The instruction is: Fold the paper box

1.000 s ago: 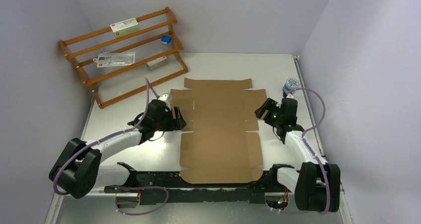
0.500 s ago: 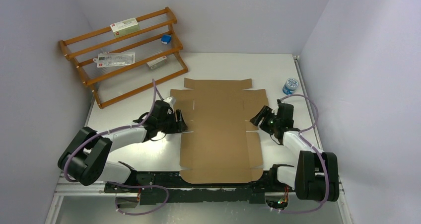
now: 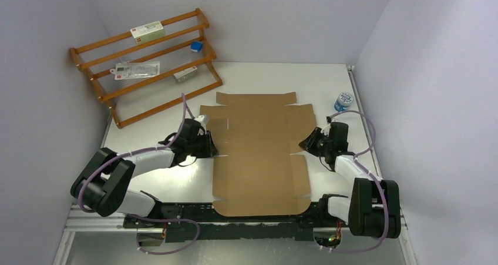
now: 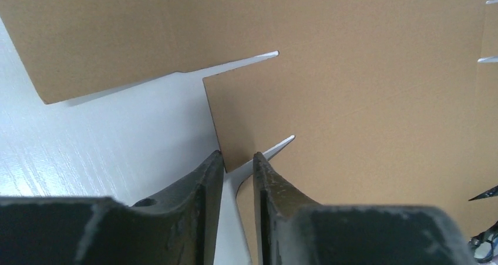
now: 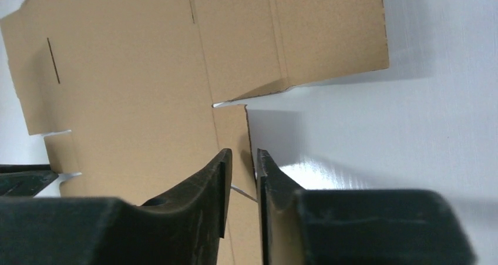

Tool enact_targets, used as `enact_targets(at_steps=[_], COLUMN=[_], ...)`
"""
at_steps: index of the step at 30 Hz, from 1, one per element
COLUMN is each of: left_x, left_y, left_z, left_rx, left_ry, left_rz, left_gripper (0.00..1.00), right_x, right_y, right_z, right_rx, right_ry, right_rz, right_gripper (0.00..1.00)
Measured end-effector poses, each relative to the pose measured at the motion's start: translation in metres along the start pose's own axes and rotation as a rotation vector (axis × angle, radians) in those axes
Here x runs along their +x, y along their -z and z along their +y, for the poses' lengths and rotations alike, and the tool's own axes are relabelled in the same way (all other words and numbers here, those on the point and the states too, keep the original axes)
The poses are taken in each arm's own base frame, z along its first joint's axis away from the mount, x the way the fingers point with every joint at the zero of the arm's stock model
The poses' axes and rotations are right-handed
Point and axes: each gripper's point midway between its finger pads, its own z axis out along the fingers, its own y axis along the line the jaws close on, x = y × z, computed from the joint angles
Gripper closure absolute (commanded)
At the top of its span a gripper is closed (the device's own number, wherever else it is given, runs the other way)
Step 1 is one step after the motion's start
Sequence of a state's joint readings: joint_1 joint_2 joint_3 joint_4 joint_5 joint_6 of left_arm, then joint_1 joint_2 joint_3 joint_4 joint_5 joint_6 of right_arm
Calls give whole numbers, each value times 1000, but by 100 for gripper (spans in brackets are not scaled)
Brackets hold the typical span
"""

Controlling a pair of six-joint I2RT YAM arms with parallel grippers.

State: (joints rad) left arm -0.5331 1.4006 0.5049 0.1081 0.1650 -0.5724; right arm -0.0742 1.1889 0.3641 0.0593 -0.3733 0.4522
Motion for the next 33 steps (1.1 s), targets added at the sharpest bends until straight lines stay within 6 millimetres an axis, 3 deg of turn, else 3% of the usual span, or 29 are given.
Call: enact_targets(at_steps=[3, 7, 13, 20, 24, 29, 33], left_x=[0, -3, -19, -20, -19, -18, -31], left_y=[0, 3, 4, -2, -4, -1, 7], left_z=[-2, -20, -38, -61, -64, -51, -42], left_rx=[-6, 1, -4, -17, -51, -121, -165], left_ry=[-16, -82, -140, -222, -254, -280, -283], left_rz=[-2, -17, -75, -89, -93, -96, -127], left_gripper=[76, 80, 83, 85, 78, 49, 42], right_x=[-3, 1, -3, 1, 10, 10, 7], right_y=[0, 0, 6, 3, -1, 0, 0], right_z=[4, 14, 31, 47, 42, 38, 38], right_rx=[-10, -16, 37, 104, 157, 184, 190], right_ry=[19, 56, 166, 270, 289, 287, 288], right_rz=[-4, 13, -20, -34, -7, -13, -21], right_gripper=[82, 87, 89, 90, 85, 82, 82])
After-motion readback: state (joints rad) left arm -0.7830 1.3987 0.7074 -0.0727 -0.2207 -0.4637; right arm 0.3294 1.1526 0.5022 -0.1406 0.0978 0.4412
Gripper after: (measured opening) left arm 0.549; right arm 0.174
